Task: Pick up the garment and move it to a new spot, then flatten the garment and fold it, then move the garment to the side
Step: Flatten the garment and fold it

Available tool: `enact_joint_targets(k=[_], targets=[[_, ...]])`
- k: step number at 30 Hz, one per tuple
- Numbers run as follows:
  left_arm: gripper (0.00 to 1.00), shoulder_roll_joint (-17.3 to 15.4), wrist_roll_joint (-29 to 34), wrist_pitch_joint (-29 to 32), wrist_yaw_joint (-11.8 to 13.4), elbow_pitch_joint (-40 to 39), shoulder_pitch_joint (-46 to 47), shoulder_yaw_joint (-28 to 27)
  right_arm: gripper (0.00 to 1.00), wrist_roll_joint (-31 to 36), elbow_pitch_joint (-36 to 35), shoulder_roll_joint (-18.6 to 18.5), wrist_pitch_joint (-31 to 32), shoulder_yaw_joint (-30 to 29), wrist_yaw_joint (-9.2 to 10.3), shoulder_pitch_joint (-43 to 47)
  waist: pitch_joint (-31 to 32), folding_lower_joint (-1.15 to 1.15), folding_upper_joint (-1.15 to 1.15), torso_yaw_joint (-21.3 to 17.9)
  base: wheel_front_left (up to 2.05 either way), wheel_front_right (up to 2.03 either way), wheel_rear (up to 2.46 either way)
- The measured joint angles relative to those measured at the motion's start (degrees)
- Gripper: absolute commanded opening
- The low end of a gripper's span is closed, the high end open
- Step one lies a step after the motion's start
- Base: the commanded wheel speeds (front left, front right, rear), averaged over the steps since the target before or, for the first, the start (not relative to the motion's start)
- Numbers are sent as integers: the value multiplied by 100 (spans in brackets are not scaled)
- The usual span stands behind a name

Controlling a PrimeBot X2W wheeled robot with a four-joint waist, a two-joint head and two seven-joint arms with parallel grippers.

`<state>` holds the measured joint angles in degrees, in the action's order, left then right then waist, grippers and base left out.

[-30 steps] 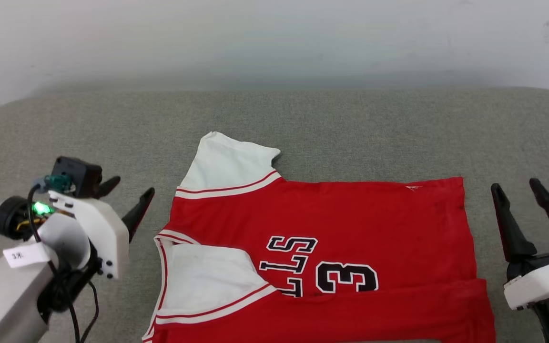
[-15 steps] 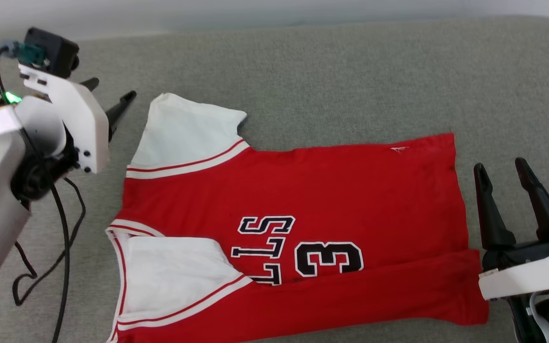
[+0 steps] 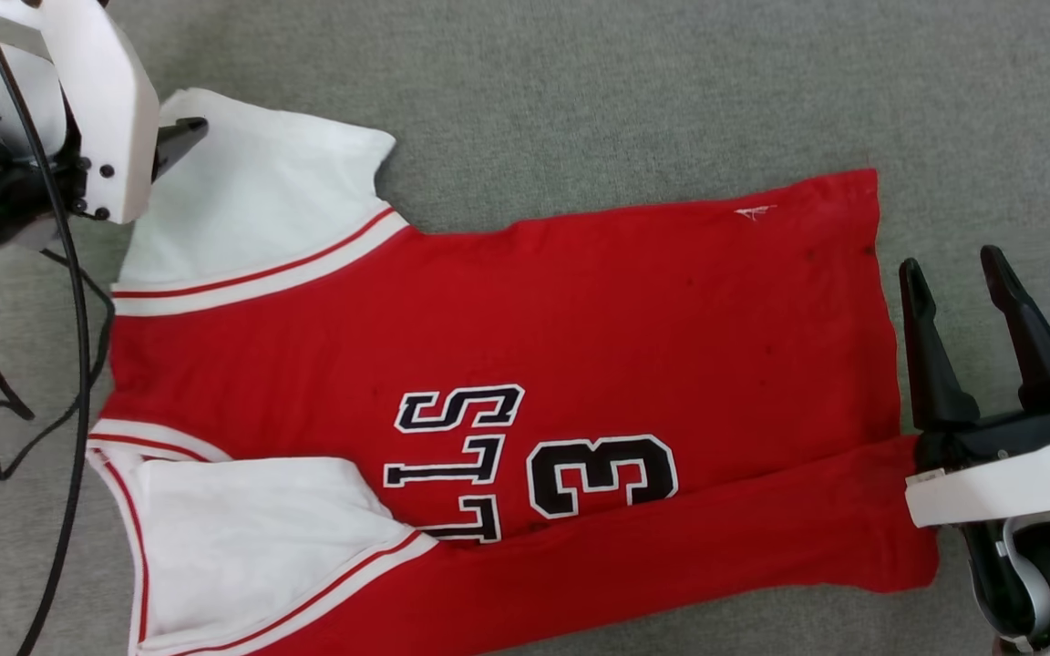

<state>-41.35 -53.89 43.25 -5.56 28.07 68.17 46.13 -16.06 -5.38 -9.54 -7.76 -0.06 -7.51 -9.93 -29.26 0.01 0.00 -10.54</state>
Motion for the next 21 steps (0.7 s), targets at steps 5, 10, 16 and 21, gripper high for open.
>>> enact_joint_targets(k=[5, 10, 16, 21], targets=[[100, 2, 12, 259, 1, 200, 48, 107, 100, -4, 68, -30, -29, 91, 0, -121, -245, 0, 0, -103, 0, 0, 0], [0, -29, -66, 474, -13, 238, 97, 155, 100, -18, 110, -83, -52, 80, 0, -180, -344, -1, 0, -149, 0, 0, 0], [0, 32, 18, 215, -52, 222, 15, 256, 100, -8, 85, -185, -9, -9, 0, -292, -233, -1, 0, -97, 0, 0, 0], [0, 145, 202, -390, -104, 101, -131, 365, 100, -10, -93, -750, 731, 47, 0, -517, 67, 0, 0, 54, 0, 0, 0]])
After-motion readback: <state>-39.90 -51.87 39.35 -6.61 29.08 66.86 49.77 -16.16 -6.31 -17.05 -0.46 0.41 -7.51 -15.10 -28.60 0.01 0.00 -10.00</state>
